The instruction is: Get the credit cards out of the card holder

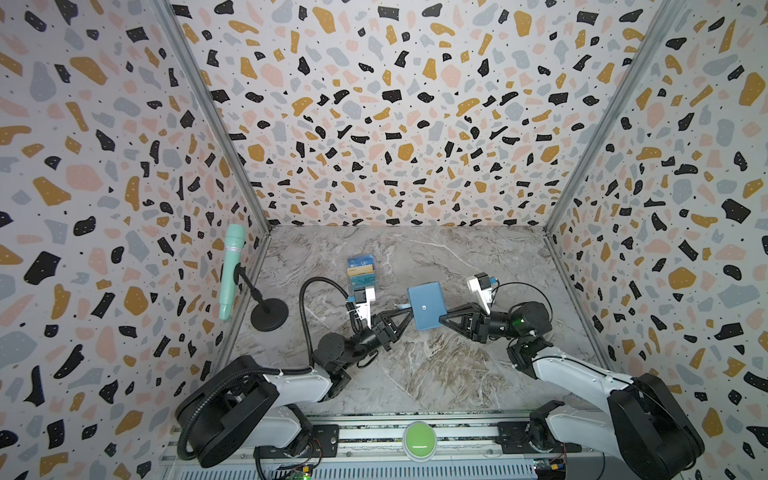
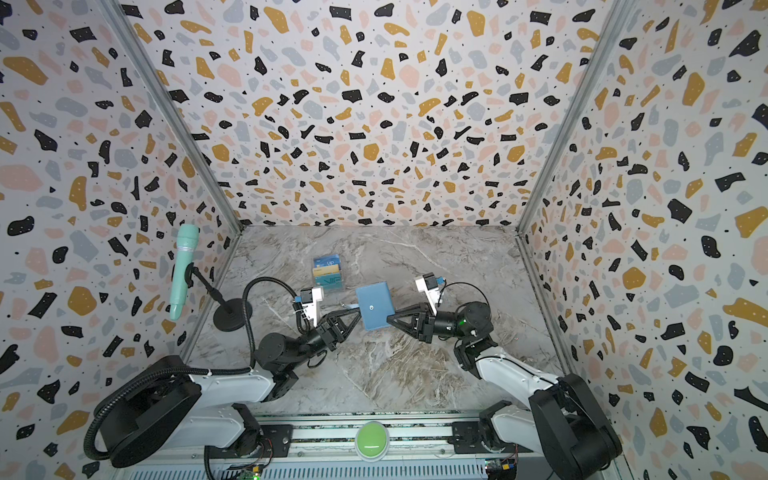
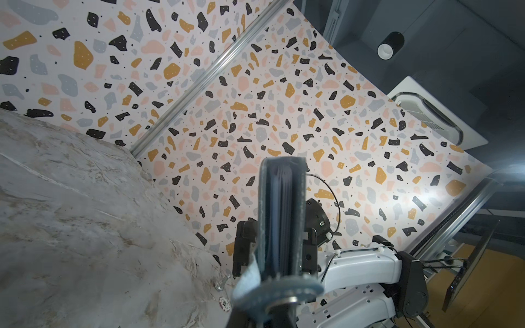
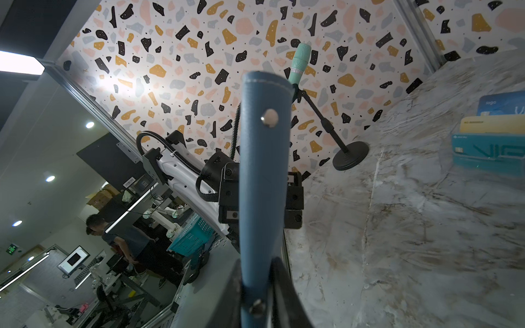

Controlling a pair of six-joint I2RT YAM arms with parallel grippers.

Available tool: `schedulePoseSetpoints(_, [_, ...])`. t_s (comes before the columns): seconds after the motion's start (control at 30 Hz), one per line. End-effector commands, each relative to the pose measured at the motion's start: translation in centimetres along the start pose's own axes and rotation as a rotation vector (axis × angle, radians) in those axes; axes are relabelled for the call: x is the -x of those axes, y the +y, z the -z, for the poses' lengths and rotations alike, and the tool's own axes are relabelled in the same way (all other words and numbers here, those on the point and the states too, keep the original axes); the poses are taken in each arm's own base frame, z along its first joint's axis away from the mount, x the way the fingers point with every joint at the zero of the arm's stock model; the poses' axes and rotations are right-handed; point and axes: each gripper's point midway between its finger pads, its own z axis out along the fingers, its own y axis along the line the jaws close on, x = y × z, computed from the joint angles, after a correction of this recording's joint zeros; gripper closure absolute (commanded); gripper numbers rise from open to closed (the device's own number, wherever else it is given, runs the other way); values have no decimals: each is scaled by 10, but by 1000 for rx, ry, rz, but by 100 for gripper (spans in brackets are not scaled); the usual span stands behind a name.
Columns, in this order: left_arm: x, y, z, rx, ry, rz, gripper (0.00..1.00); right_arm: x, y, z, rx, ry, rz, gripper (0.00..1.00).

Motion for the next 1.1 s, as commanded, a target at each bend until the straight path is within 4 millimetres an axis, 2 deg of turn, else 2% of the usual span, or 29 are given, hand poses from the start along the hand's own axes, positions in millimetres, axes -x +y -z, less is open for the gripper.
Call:
schedulePoseSetpoints(0.0, [6,-31,-1,-121,-13,-39,100,-10,-4,-4,-28,69,12,53])
schedulePoseSetpoints(0.17, [6,-12,2,-18,-8,-33,100,-1,-26,4,-225,73,71,23])
schedulePoseSetpoints(0.3, [4,7,4,116,31,-77,100,14,-36,18,-419,77,153,13])
schedulePoseSetpoints(0.37, [5,26,8,256,61,-146,100,24,-37,24,-516,69,204,13])
schedulePoseSetpoints(0.47, [15,50,21,463,71,-230,100,36,-28,21,-638,55,310,14])
schedulePoseSetpoints(0.57, [28,51,32,533,32,-275,100,39,-30,12,-741,58,348,19])
schedulePoseSetpoints(0.7, [35,53,39,580,9,-285,100,32,-37,-12,-812,101,344,25])
schedulePoseSetpoints(0.87, [32,57,40,592,21,-282,100,20,-44,-42,-750,144,308,25])
schedulePoseSetpoints(1.07, [31,59,39,595,25,-287,100,10,-61,-54,-764,165,261,24])
